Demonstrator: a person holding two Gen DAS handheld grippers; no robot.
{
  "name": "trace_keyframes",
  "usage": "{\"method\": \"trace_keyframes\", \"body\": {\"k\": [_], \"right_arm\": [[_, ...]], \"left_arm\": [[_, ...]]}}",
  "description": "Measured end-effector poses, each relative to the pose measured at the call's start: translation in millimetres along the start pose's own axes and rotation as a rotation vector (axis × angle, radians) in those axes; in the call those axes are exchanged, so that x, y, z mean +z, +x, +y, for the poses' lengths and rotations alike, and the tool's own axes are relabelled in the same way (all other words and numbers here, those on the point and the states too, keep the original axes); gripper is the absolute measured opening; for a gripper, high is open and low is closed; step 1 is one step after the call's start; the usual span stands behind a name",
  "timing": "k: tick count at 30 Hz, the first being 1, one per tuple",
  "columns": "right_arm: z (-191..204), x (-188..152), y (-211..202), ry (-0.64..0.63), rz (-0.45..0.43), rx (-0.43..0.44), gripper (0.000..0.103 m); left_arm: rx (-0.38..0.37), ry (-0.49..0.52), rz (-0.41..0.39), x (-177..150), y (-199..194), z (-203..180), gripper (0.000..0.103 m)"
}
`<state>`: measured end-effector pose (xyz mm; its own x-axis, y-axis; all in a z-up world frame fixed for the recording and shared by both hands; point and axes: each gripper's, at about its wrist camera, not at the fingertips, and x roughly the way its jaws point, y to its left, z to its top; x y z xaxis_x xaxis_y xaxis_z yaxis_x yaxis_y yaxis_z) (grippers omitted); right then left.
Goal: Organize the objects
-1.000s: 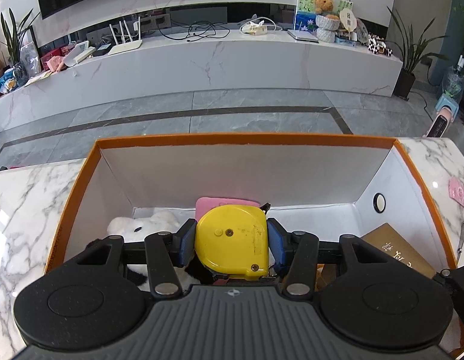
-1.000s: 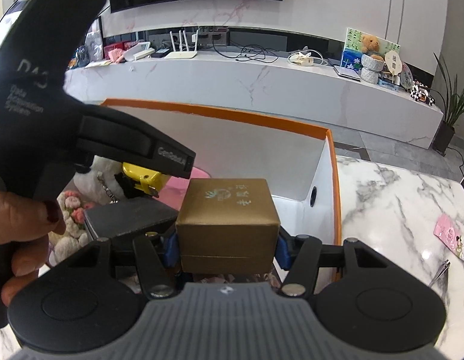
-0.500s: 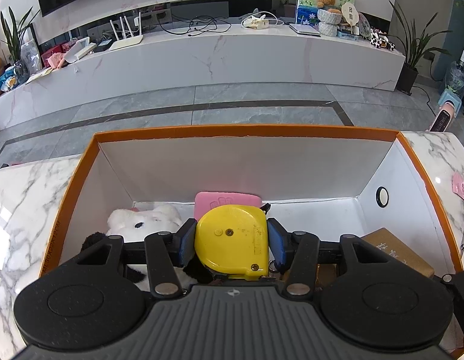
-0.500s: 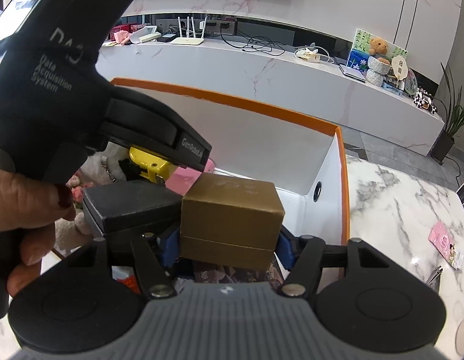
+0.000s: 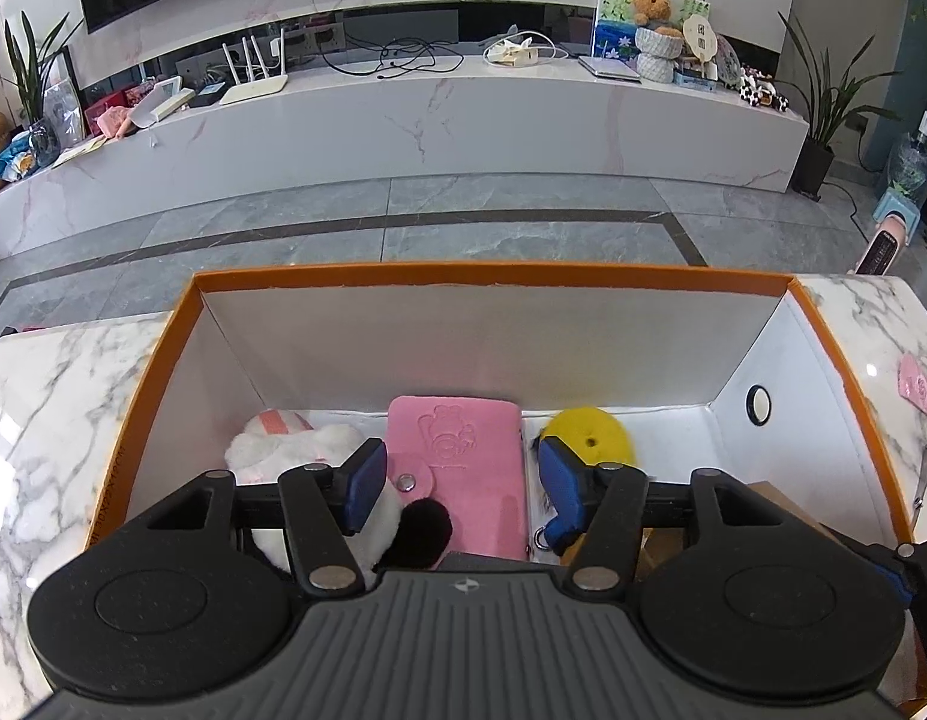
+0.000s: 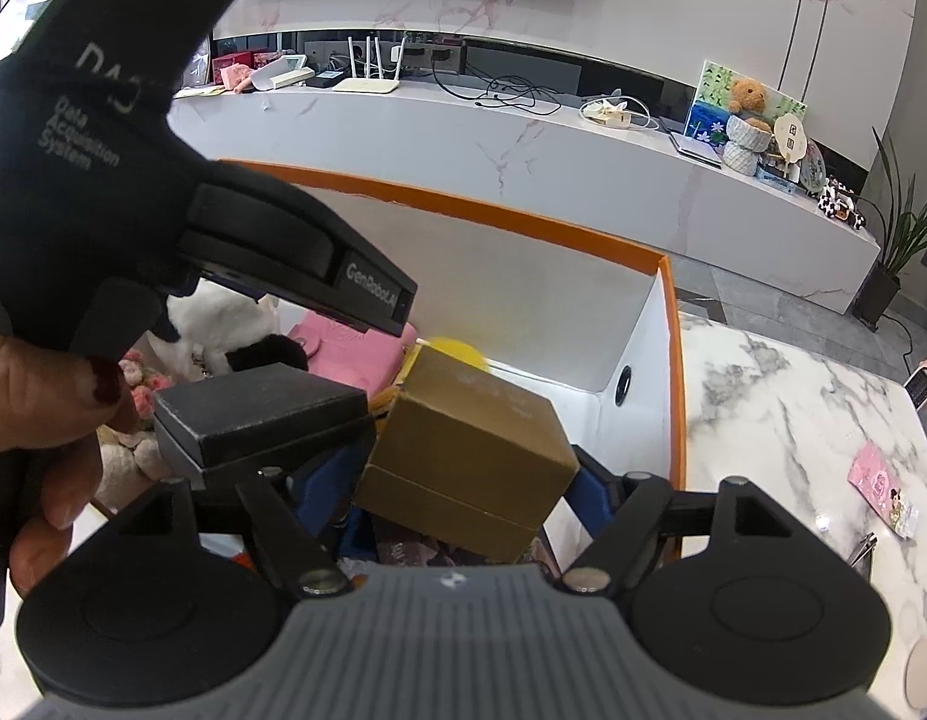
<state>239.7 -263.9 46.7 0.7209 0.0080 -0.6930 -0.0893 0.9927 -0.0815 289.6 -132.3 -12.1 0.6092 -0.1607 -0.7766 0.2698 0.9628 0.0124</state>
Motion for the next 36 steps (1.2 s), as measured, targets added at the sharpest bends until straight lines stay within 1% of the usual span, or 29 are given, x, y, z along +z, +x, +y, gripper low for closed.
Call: {"method": "trace_keyframes", "body": {"k": [1, 8, 13, 17, 19, 21, 23, 26, 27, 31, 33, 36], "right_arm": [[-1, 0, 0, 0.003, -0.001, 0.001, 0.080], [-7, 1, -7, 0.048, -0.014, 0.005, 0.082], [-10, 0, -19, 0.090, -0.032, -0.016, 0.087], [-13, -4, -31, 0.122, -0.038, -0.029, 0.088], [-14, -6, -39, 0.138, -0.042, -0.020, 0.088], [-13, -9, -48, 0.147, -0.050, -0.020, 0.088], [-12, -13, -58, 0.155, -0.059, -0.021, 0.089], [-8, -18, -71, 0.159, -0.074, -0.047, 0.091], [-7, -19, -74, 0.163, -0.078, -0.055, 0.091], [-8, -25, -88, 0.176, -0.091, -0.076, 0.092], [-8, -28, -93, 0.178, -0.093, -0.084, 0.092], [-6, -36, -102, 0.172, -0.098, -0.094, 0.092]], "left_arm": [[-0.002, -0.003, -0.005, 1, -1, 0, 0.066], [0.015, -0.012, -0.059, 3, -18, 3, 0.066], [0.034, -0.033, -0.107, 1, -41, 8, 0.066], [0.048, -0.056, -0.126, -5, -62, 15, 0.068], [0.049, -0.083, -0.144, -13, -74, 20, 0.068], [0.064, -0.119, -0.166, -21, -87, 25, 0.070], [0.083, -0.131, -0.162, -24, -97, 28, 0.070], [0.113, -0.107, -0.173, -37, -114, 27, 0.071], [0.119, -0.103, -0.182, -43, -120, 27, 0.073], [0.111, -0.081, -0.196, -70, -139, 29, 0.077], [0.131, -0.060, -0.200, -82, -146, 27, 0.081], [0.134, -0.042, -0.202, -100, -155, 27, 0.081]]}}
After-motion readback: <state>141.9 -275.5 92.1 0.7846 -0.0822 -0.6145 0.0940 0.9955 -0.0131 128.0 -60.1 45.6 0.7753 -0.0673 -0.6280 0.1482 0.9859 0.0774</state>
